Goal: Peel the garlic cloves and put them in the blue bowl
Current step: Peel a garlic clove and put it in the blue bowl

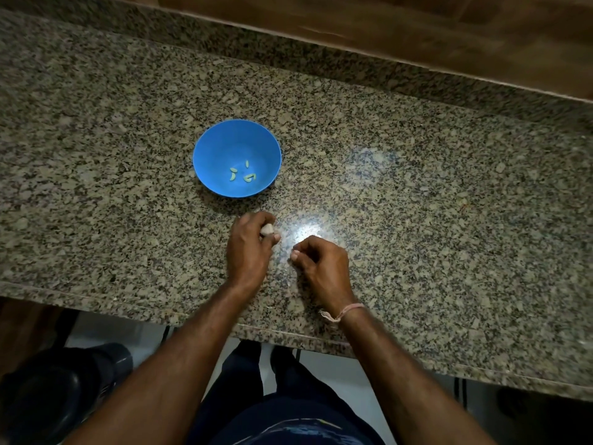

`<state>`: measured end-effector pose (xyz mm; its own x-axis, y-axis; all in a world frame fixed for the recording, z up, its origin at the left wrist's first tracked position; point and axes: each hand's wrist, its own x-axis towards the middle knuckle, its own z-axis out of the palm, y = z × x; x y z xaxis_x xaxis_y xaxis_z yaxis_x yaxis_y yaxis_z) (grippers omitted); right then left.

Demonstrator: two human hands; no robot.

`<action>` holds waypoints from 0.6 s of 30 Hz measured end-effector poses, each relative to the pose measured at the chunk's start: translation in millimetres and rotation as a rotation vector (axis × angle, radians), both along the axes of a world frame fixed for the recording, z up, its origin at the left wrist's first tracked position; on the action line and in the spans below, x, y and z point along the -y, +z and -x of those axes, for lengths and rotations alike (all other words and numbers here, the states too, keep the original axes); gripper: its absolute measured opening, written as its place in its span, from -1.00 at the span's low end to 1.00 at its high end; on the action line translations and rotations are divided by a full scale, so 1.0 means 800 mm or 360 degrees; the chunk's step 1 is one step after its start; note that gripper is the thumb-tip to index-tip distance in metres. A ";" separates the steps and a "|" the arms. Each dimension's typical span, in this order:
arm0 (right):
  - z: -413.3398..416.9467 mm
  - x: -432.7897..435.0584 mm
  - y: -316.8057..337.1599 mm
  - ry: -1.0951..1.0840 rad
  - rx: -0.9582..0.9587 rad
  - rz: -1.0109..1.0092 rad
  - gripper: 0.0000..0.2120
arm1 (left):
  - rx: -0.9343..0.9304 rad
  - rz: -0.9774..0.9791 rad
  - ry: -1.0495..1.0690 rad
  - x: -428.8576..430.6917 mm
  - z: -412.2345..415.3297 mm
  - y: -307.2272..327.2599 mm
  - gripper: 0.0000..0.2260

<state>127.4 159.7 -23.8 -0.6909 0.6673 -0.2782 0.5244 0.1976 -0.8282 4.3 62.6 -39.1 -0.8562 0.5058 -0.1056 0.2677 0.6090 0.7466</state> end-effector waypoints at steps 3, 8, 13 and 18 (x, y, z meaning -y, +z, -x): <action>0.005 0.000 -0.002 0.0060 0.0050 -0.0080 -0.93 | -0.0216 0.0138 -0.0016 0.012 -0.009 -0.004 -0.52; 0.002 -0.001 -0.008 0.0113 0.0064 -0.0123 -0.89 | -0.0186 0.0151 0.0092 0.042 -0.045 -0.014 -0.63; 0.006 0.004 -0.011 0.0259 0.0179 -0.0333 -0.84 | -0.0247 0.0232 -0.0084 0.051 -0.047 -0.022 -0.75; 0.015 0.009 -0.007 0.0303 0.0277 -0.0502 -0.80 | -0.0253 0.0235 -0.0140 0.053 -0.043 -0.017 -0.76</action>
<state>115.3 152.3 -29.8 -0.7708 0.6035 -0.2042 0.5811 0.5346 -0.6136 38.8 20.2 -52.8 -0.8213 0.5682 -0.0511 0.4318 0.6776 0.5952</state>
